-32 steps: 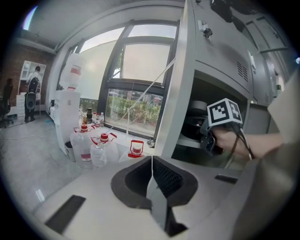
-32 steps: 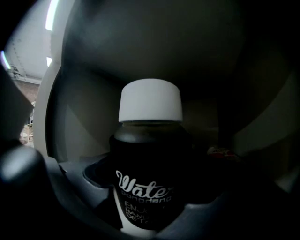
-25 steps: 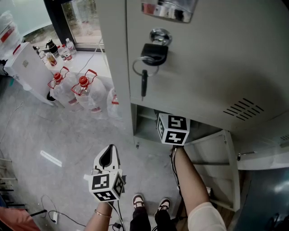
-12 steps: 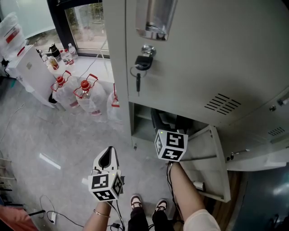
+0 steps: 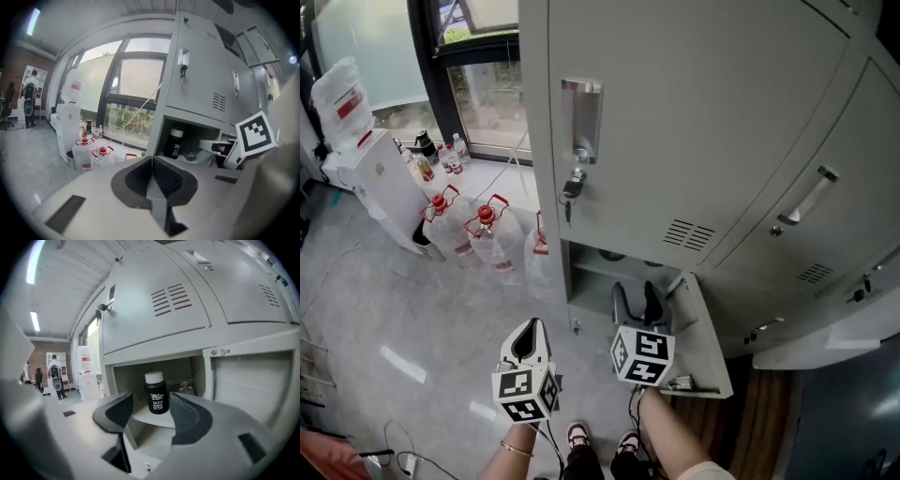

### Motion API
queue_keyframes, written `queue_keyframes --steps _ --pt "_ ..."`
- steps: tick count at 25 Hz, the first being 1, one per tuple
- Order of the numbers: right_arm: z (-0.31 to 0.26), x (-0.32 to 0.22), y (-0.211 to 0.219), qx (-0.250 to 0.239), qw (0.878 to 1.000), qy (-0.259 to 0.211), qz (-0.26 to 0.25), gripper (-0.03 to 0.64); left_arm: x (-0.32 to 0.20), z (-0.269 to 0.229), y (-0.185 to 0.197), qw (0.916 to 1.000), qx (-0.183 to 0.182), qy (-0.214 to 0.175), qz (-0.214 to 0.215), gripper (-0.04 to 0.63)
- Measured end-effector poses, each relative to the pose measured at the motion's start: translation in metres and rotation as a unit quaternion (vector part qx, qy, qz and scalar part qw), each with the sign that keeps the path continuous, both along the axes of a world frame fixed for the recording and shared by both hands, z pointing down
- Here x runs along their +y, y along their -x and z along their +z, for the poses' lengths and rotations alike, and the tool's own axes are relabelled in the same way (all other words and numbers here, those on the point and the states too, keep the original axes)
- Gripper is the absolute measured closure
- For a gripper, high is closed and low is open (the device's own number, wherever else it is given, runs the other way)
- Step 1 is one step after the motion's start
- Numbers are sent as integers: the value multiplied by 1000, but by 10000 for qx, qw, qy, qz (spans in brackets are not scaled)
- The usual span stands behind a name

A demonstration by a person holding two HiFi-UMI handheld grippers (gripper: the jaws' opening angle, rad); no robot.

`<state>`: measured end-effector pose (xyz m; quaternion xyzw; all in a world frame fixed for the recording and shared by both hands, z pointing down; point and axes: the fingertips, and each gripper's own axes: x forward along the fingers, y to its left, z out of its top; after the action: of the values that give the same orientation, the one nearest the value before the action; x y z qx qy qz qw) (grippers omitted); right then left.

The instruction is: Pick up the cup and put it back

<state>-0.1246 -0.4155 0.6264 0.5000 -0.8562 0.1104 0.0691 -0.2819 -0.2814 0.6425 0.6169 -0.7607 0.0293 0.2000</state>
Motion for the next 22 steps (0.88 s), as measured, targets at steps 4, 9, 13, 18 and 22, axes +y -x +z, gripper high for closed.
queue_keyframes --steps 4,9,13,18,22 --pt "-18 28 -16 122 9997 201 -15 437 9 -30 -21 10000 7 -70 62 584" --pt "-50 67 -43 164 9991 396 -67 497 29 -66 -46 9999 6 -121 67 584" --pt "-87 96 -66 131 9994 280 -135 600 48 -91 -62 9999 12 -138 -28 583" --pt "-128 114 -83 130 9990 168 -389 624 63 -126 -84 9997 -101 -202 -86 584" --pt "-141 126 -102 443 9972 131 -583 626 67 -151 -105 9996 -151 -231 -71 584"
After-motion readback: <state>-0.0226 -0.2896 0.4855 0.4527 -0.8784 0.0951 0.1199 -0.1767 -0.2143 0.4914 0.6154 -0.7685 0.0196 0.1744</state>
